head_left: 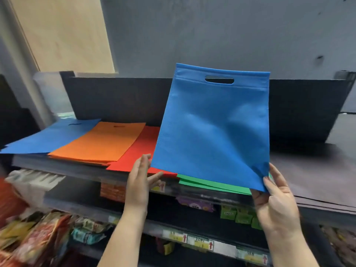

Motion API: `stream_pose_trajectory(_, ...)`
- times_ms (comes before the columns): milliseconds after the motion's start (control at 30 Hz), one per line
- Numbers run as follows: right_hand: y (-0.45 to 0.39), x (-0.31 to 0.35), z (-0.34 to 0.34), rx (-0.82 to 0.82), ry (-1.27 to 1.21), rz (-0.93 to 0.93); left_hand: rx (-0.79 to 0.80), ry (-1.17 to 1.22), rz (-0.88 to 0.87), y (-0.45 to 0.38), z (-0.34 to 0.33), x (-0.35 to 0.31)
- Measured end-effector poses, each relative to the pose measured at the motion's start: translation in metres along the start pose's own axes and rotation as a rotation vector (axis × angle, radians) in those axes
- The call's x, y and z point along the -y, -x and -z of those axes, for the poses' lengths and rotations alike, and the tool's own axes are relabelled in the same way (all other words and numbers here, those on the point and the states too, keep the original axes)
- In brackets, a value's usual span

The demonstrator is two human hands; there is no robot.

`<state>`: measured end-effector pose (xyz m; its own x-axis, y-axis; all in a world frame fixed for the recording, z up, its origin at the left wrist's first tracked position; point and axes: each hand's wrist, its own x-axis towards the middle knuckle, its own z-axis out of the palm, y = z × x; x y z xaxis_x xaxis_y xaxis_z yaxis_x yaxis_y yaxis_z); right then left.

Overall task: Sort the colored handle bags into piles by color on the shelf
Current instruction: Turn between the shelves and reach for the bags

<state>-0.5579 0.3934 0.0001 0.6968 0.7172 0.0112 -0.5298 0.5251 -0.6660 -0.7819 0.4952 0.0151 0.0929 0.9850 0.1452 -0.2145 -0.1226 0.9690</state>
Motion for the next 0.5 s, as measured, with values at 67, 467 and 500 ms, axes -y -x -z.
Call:
stream_pose_trajectory(67,0.0,-0.019,-0.018,0.06,0.007,-0.055,0.025,0.043,-0.013,0.009,0.018,-0.012)
stream_pose_trajectory(467,0.057,-0.164,-0.137,0.371,0.051,-0.307,-0.32,-0.039,-0.291,0.024,0.194,-0.05)
stream_pose_trajectory(500,0.065,-0.176,-0.148,0.389,0.052,-0.315,-0.353,-0.069,-0.315,0.022,0.212,-0.05)
